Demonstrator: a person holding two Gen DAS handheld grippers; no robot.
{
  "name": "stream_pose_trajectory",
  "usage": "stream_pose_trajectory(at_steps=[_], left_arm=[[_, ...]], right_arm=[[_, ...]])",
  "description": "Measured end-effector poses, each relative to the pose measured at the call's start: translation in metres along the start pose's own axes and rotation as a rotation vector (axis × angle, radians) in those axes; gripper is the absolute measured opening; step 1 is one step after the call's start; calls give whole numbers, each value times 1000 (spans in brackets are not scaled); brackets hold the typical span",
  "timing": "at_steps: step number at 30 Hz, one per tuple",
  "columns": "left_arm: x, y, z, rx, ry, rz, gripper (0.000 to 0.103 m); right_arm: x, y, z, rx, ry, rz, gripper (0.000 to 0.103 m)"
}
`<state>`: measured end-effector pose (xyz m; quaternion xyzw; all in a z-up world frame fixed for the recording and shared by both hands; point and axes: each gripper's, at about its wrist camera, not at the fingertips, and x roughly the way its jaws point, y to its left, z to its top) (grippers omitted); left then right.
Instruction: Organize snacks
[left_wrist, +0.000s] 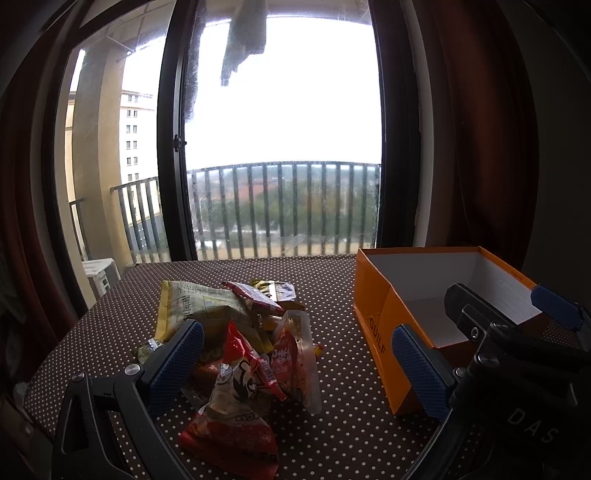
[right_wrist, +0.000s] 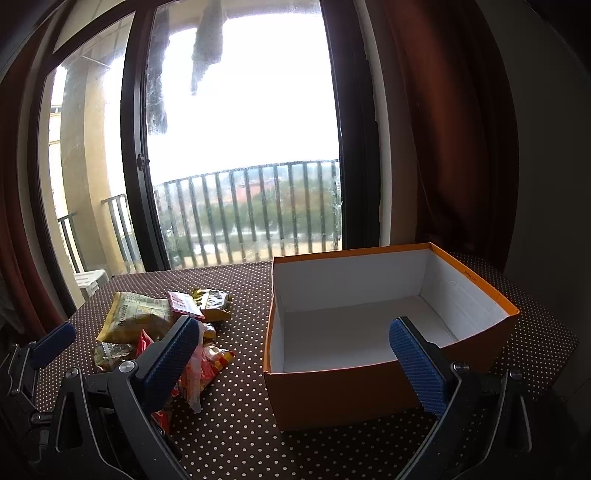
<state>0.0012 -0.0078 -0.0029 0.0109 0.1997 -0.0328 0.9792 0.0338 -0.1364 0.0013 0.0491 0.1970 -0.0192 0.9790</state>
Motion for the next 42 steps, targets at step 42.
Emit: stream_pose_trajectory(at_steps=[42], left_arm=[[12,32,-27,-20,-4,60,101]], right_arm=[[19,37,-27,-13,4,18,103]])
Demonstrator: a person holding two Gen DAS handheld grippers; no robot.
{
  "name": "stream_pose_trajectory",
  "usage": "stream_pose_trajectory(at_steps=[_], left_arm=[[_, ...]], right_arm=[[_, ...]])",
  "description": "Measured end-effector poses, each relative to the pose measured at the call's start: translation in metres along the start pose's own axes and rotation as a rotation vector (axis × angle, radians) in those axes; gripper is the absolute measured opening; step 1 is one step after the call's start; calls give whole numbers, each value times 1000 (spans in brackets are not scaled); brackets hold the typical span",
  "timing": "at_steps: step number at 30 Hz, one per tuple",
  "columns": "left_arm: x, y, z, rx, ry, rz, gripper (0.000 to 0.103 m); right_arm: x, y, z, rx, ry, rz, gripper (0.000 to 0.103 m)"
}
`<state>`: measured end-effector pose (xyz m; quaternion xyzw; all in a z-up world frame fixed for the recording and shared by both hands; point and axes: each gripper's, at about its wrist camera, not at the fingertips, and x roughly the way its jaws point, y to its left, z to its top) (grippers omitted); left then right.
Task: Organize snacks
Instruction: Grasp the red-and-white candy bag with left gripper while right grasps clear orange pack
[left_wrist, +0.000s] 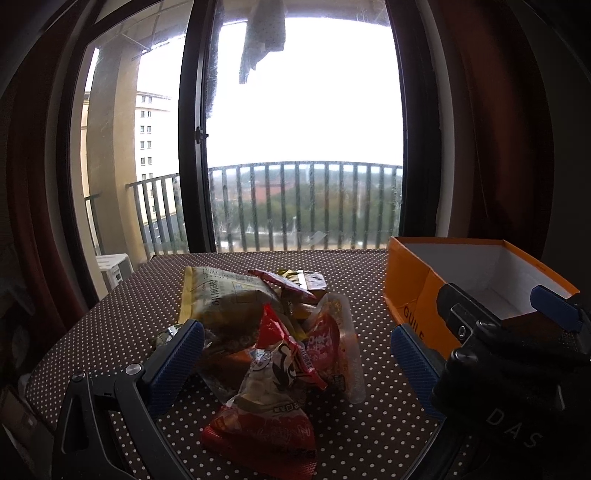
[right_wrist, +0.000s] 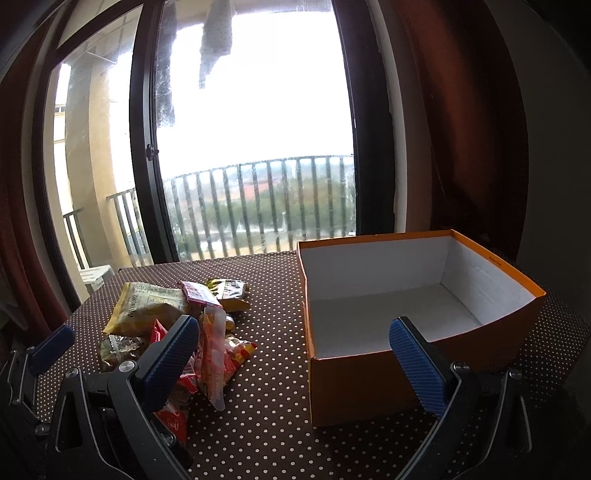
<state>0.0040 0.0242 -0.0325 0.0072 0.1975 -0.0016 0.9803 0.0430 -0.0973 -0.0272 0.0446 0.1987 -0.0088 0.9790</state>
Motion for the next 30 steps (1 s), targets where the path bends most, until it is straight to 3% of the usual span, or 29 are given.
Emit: stream_pose_trajectory(at_steps=[21,25,30], left_arm=[[46,29,-56,-6,167,-50,101],[62,32,-57,2,207,-19,101],[85,32,-56,-3,253,-20,95]], right_arm=[[49,57,-51,-102,153,114,102],[62,63,-54,-105,171,96,102],[84,63,-54,-93,226,93,92]])
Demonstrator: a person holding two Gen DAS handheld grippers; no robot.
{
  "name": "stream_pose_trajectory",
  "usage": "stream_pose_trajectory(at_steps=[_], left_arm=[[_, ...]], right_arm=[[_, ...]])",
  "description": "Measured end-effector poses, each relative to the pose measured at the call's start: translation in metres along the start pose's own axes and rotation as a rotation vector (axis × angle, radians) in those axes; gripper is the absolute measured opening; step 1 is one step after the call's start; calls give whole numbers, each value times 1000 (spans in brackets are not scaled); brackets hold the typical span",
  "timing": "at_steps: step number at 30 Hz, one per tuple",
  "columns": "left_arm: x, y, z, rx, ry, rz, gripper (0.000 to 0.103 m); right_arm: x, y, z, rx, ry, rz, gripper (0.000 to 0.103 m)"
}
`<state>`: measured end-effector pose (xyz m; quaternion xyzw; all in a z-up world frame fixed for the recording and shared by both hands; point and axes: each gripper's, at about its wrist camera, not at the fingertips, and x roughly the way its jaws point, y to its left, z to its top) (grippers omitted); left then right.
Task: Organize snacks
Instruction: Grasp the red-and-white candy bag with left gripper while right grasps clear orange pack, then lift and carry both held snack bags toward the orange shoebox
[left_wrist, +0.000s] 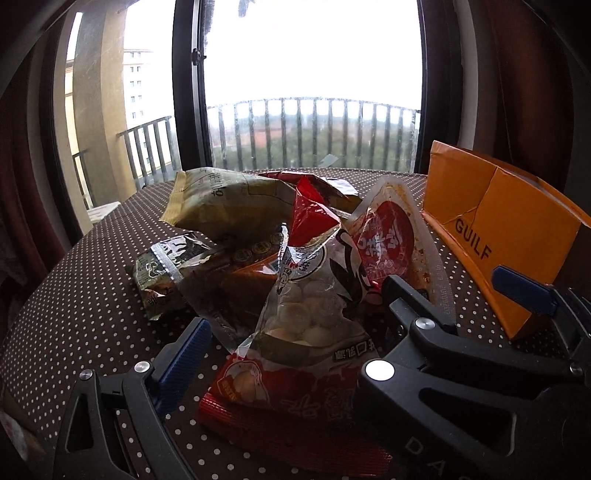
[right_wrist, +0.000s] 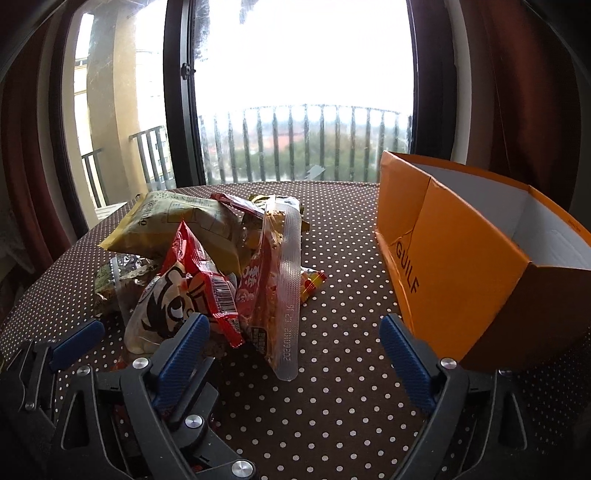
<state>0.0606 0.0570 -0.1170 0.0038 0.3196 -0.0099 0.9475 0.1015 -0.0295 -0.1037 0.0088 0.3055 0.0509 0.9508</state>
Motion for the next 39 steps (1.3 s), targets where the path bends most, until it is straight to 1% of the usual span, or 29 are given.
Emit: stream_pose_trajectory(at_steps=[2,4,5,7,10,12,17,19,20,22,23,30,34,39], left_arm=[[7,2,1,-11,17,-7,93],[14,4,2,-27,42,-22,89],[15,5,2,-39,58,-39,85],[19,7,4,-50,77,-41,83],[24,7,9,-45,97,-45,82],[25,4,13,-33,95,-35,81],[34,2,20,-28,104,-27,81],[34,1,20,-23,102,-25,81],[35,1,21,-20,100,-25,78],[36,-1,20,-11,92,-22,74],[34,0,19,-7,88,-16,69],[31,-3,18,-13,91,-40,62],[22,-5,18,-5,77,-37,61],[4,-7,21,-2,43,-33,60]], right_arm=[[6,0,1,-2,13,-2,90],[11,-1,4,-6,26,6,88],[13,-1,5,-4,26,11,86],[15,0,7,-7,24,18,85],[18,2,12,-16,20,14,77],[22,3,13,-26,29,10,71],[30,0,17,13,55,36,69],[34,0,16,25,80,53,67],[36,-1,15,32,90,61,64],[38,-2,14,38,107,76,55],[39,-2,14,41,114,79,45],[33,-2,12,34,111,81,38],[29,-3,14,36,108,88,36],[14,-4,19,42,81,99,36]])
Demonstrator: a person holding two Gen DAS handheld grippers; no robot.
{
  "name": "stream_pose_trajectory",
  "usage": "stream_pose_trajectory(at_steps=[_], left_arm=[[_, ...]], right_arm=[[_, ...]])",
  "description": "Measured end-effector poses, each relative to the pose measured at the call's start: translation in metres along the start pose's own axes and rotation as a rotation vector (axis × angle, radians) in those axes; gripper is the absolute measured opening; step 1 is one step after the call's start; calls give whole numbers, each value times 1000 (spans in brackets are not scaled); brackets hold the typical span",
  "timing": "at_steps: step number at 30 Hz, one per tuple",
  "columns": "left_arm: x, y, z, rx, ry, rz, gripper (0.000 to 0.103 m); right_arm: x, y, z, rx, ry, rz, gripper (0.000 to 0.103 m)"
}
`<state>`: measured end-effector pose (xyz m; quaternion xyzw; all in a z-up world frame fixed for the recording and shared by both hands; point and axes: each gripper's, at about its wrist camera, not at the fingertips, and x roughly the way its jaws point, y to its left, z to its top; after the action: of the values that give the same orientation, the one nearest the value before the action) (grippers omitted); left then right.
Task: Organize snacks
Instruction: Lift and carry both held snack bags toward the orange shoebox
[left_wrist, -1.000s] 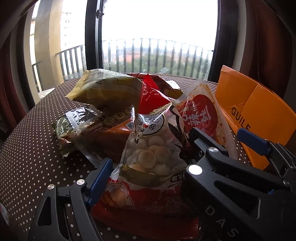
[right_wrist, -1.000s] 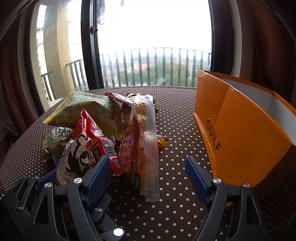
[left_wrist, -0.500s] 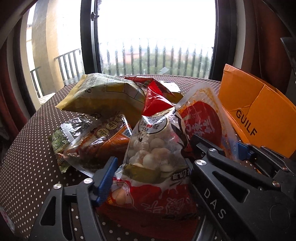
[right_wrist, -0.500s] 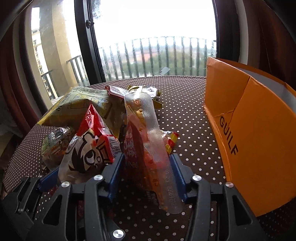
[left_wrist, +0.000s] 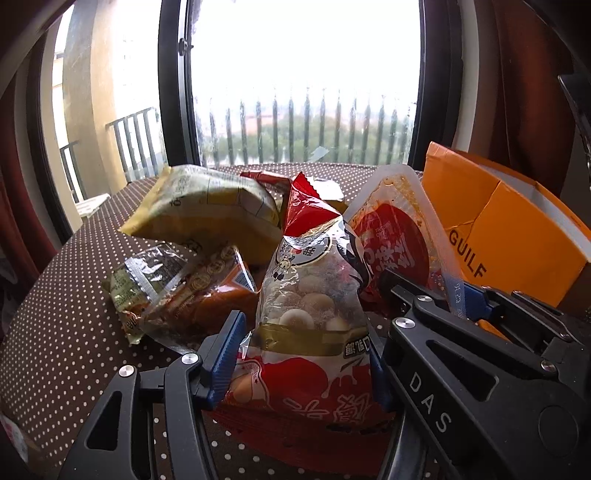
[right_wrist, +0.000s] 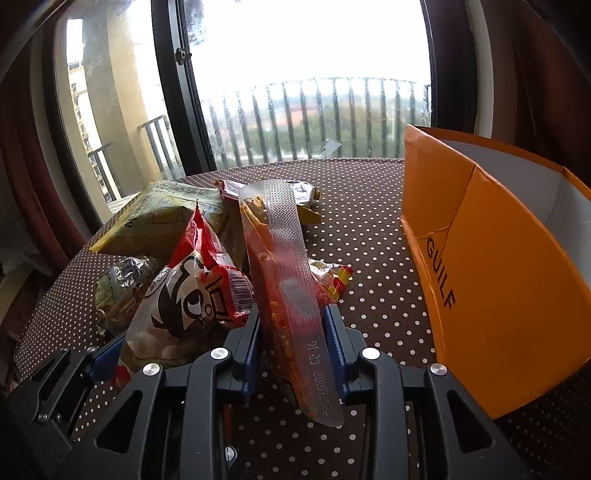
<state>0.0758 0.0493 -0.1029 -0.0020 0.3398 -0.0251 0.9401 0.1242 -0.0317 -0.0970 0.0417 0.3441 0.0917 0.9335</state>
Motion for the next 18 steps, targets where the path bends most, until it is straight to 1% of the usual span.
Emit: stream_pose_trajectory(at_steps=[6,18], left_arm=[[-23,-3,8,-9,-31,-7,60],[-60,-18,45,-20,-96,-19,60]], right_arm=[[-19,3,10,-4,-34,0,36],[-60,-1,39,-16,-103,-5,36]])
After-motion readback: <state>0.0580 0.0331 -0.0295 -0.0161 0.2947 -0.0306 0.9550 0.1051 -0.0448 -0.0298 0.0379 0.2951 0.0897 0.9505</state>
